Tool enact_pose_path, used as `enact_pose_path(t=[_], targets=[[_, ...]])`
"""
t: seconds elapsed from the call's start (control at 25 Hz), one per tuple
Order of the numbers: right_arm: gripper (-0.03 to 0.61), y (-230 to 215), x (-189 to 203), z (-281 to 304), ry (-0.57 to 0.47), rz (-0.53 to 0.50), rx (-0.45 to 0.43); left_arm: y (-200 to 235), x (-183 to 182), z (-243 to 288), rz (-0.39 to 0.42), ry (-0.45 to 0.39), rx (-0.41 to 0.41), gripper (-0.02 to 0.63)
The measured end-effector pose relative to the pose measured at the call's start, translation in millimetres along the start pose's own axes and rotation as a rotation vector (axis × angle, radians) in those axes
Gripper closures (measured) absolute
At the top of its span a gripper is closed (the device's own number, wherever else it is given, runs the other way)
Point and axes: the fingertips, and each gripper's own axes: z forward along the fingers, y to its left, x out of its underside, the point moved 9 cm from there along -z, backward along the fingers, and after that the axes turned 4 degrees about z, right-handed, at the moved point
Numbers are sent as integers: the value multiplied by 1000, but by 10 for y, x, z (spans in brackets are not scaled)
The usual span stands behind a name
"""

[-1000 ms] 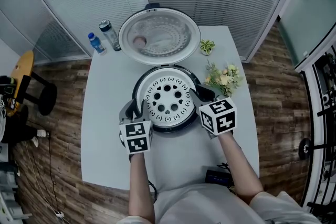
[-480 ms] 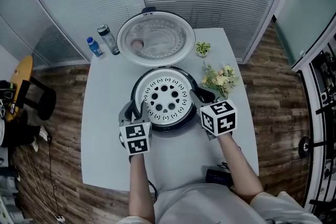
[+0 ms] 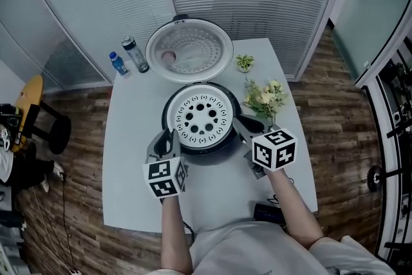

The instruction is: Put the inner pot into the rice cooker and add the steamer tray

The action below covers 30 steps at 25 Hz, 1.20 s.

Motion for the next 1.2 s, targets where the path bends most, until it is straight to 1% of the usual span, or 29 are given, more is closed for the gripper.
enact_pose_path(t=[0.08,0.12,0.2,0.48,0.72,1.04,1.2], targets=[[543,61,7,-68,-11,20,-23,-20,-30,-93,-17,-17,32,569],[546,89,16,-103,-14,18,-29,-36,-40,-137,-30,-26,53,586],[552,134,44,-176,-16,-9,-25,-78,-42,-214,-56,-41,92,597],[560,303,87,-459,-35,-71,-19,-194,62,-467,-127,-36,139,603],[560,323,104,-541,-38,-75,-9,-222,69,-530,-134,-44,148,603],[561,360,109,-553,-36,-73,-26,-241,47,-535,-142,-50,157,603],[561,342,86,-546,-30,-74,-20,-237,24,-522,-143,-51,160,603]])
